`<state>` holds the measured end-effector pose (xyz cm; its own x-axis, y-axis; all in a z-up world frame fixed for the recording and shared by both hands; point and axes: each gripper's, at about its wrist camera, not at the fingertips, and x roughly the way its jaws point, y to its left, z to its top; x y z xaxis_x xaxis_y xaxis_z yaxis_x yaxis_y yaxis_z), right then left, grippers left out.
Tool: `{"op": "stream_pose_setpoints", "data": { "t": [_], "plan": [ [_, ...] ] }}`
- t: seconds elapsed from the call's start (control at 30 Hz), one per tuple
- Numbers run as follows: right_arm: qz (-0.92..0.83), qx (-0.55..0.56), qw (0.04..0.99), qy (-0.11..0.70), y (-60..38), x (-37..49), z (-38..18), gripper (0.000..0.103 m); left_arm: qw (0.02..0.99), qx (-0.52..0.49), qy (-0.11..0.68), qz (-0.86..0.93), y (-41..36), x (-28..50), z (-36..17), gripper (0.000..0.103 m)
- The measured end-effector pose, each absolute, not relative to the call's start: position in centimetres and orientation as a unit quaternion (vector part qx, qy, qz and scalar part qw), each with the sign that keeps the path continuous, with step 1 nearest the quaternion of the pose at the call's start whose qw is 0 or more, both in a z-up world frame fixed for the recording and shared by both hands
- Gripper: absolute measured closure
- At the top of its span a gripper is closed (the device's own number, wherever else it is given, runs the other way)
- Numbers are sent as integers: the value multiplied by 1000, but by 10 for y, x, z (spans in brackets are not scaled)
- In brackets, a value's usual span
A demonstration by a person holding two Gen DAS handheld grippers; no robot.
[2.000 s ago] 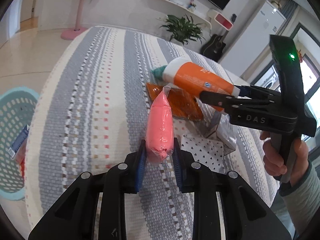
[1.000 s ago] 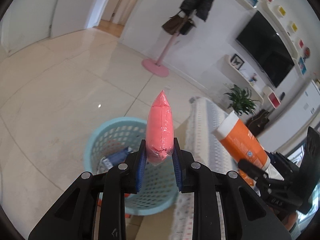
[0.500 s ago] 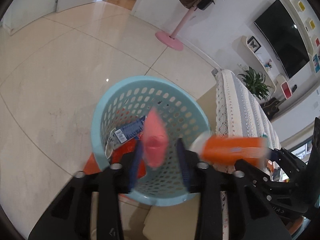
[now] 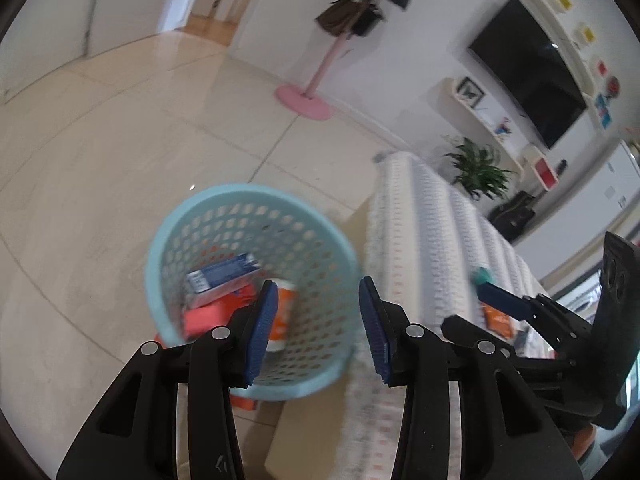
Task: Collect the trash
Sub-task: 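Reach left tool to the heart-print packet while right tool reaches white milk carton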
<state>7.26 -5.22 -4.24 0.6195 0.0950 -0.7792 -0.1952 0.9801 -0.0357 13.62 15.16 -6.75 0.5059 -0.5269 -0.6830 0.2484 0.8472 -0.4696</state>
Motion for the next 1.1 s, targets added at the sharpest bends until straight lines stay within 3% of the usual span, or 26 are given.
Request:
{"op": "stream_pose_setpoints", "data": {
  "t": [0.3, 0.53, 0.57, 0.63, 0.7, 0.87, 1.1],
  "plan": [
    [19, -31, 934, 356, -136, -2, 21, 35, 833, -122, 424, -335, 54, 84, -21, 63],
    [-85, 17, 940, 331, -238, -61, 36, 35, 801, -40, 430, -416, -59, 38, -27, 50],
    [-97, 24, 939, 329, -250, -69, 35, 35, 796, -32, 431, -424, -68, 32, -32, 47],
    [-124, 38, 935, 329, -275, -80, 29, 35, 786, -14, 439, -435, -93, 24, -42, 29],
    [-142, 62, 929, 337, -298, -88, 18, 35, 782, 7, 448, -434, -116, 18, -57, 23],
    [-185, 103, 905, 368, -336, -99, -17, 35, 764, 54, 470, -439, -160, 11, -94, 23],
    [-210, 192, 864, 416, -364, -90, -71, 21, 759, 100, 477, -433, -194, 0, -133, 23]
  ]
}}
